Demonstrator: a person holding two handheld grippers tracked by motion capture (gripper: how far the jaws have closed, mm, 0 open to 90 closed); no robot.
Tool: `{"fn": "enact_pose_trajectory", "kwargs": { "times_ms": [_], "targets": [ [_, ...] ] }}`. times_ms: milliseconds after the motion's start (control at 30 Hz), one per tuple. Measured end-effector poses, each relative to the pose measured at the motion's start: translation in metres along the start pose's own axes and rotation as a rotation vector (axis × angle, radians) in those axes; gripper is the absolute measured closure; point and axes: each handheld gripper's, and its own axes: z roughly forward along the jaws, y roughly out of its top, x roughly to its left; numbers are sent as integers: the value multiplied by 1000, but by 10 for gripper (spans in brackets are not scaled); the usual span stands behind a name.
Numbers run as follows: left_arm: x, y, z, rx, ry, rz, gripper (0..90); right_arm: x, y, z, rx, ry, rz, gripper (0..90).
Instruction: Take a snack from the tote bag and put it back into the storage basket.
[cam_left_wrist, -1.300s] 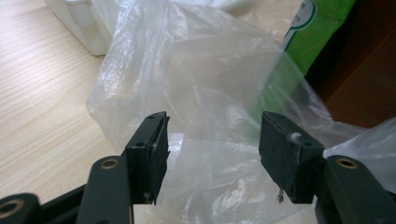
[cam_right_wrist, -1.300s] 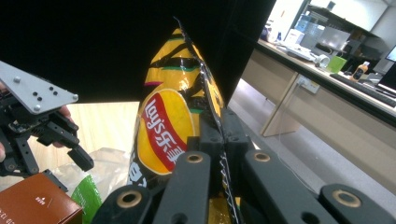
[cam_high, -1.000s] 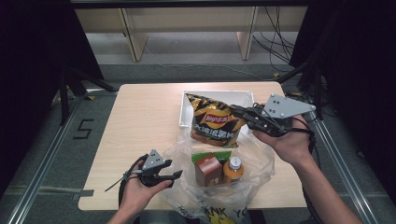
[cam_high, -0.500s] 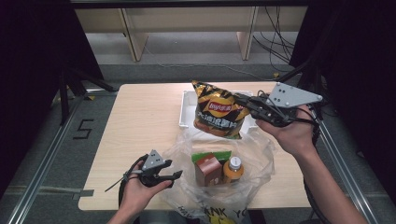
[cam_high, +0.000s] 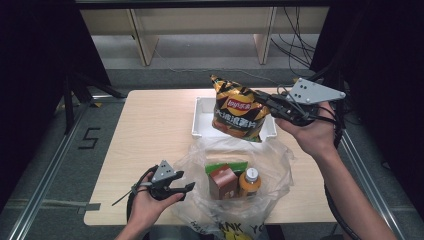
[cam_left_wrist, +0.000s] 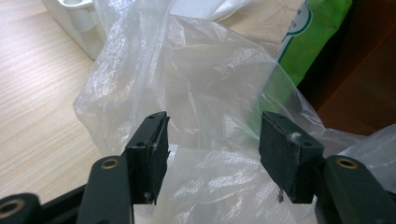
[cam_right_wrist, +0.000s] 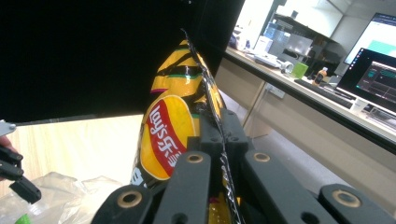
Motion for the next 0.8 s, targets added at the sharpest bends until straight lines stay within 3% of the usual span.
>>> {"fn": "enact_pose_trajectory", "kwargs": {
  "times_ms": [67, 100, 133, 167, 200, 233, 267, 333, 367, 700, 733, 800],
  "targets": [
    [0, 0, 0, -3, 0, 2, 421, 0, 3, 0, 2, 3, 8, 900],
    [0, 0, 0, -4, 0, -2, 421, -3, 4, 2, -22, -7, -30, 900],
    [0, 0, 0, -4, 1, 1, 421, -1, 6, 0, -1, 0, 14, 900],
    [1, 0, -1, 13, -3, 18, 421, -3, 8, 1, -20, -11, -8, 900],
    [0, 0, -1, 9, -2, -8, 421, -3, 9, 1, -19, -4, 2, 900],
    [-1, 0, -2, 20, 1, -5, 421, -3, 11, 2, -18, -8, 10, 900],
    [1, 1, -2, 17, 0, 23, 421, -5, 12, 2, -23, -15, -7, 900],
    [-1, 1, -1, -3, -2, -3, 421, -6, 13, 3, -15, -28, -3, 900],
    [-1, 1, -1, 2, -2, 5, 421, -7, 13, 5, -21, -18, -14, 900],
    [1, 0, -3, 13, -2, 23, 421, -15, 5, 13, 9, -36, 4, 900],
    [-1, 0, -1, -3, 1, 3, 420, -15, 4, 14, 10, -44, 15, 900],
    [1, 0, -3, 13, 0, 22, 421, -16, 2, 16, 16, -46, 30, 900]
  ]
}}
